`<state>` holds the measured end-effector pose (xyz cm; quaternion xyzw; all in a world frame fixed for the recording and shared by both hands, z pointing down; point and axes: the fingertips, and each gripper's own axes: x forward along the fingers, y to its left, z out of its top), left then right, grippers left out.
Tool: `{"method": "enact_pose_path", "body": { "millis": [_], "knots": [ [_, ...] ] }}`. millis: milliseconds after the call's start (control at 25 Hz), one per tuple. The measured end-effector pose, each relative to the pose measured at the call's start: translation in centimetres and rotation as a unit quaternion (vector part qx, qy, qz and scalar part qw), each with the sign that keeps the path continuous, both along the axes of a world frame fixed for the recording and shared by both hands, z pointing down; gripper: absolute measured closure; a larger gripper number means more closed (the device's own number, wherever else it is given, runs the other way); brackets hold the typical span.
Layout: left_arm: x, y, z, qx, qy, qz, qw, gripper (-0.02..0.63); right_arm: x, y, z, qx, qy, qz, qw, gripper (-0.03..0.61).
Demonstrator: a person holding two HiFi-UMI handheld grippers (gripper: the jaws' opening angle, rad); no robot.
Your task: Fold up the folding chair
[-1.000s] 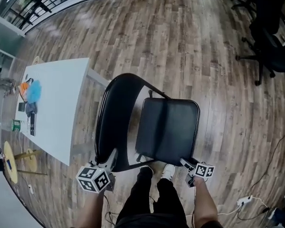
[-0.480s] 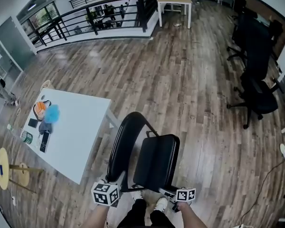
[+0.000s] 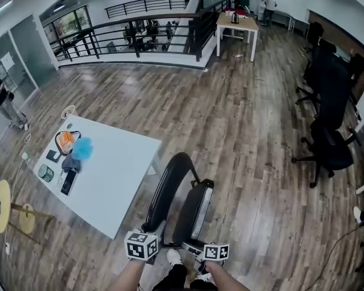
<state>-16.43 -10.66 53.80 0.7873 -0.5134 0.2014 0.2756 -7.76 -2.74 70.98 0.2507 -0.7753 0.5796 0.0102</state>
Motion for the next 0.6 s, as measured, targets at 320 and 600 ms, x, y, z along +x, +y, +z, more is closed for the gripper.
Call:
{"method": "enact_pose_path", "body": {
  "millis": [320, 600],
  "knots": [
    [-2.7, -0.9, -1.6, 0.007, 0.018, -0.012, 0.9997, 0.494, -8.5, -2.2, -2.4, -0.002, -0.005, -0.045, 0.999, 0.215],
    [-8.2, -1.7, -1.7, 0.005, 0.027, -0.026, 0.9993, 0.514, -16.0, -3.3, -2.8, -0.015, -0.013, -0.083, 0.996, 0.221]
  ]
}}
